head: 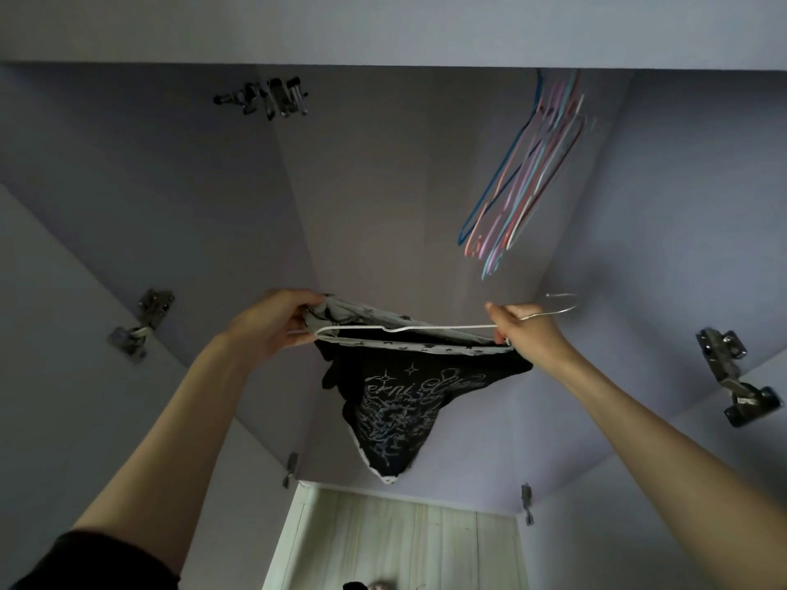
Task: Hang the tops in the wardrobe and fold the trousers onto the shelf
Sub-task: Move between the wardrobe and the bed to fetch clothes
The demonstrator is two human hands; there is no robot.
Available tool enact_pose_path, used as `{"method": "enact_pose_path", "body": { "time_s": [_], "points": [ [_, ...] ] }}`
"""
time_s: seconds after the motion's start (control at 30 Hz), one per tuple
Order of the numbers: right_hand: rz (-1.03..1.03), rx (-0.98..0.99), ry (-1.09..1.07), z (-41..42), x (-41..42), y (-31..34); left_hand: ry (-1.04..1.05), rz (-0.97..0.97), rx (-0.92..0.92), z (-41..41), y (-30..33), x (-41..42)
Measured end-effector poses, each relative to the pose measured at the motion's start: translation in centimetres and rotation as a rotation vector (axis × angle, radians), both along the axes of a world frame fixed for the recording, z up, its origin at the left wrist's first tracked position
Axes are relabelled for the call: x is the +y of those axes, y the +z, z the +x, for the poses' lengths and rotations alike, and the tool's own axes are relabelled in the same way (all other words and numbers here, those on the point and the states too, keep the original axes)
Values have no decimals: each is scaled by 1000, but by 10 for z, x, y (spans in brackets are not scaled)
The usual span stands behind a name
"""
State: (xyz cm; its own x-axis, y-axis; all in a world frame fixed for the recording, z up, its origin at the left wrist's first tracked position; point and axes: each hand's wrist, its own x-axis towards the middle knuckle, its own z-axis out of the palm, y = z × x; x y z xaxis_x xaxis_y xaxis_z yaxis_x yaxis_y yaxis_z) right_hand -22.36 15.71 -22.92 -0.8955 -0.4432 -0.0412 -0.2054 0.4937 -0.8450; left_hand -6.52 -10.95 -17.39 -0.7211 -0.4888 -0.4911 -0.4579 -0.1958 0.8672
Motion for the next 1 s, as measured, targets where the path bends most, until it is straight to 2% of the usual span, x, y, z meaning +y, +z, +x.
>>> {"method": "enact_pose_path", "body": {
  "time_s": [0.13, 0.23, 0.4, 0.83, 1.0],
  "points": [
    [126, 46, -56, -12, 0, 11, -84, -65, -74, 4, -7, -4],
    [190, 57, -87, -16, -2, 15, -137, -191, -94, 4, -10, -4],
    [281, 119, -98, -16, -6, 21, -87, -363, -153, 1, -11, -1],
    [284, 80, -169, -12, -6, 27, -118, -460, -174, -6, -14, 5],
    [309, 134, -124, -7, -15, 27, -89, -485, -215, -2, -24, 4]
  ]
}}
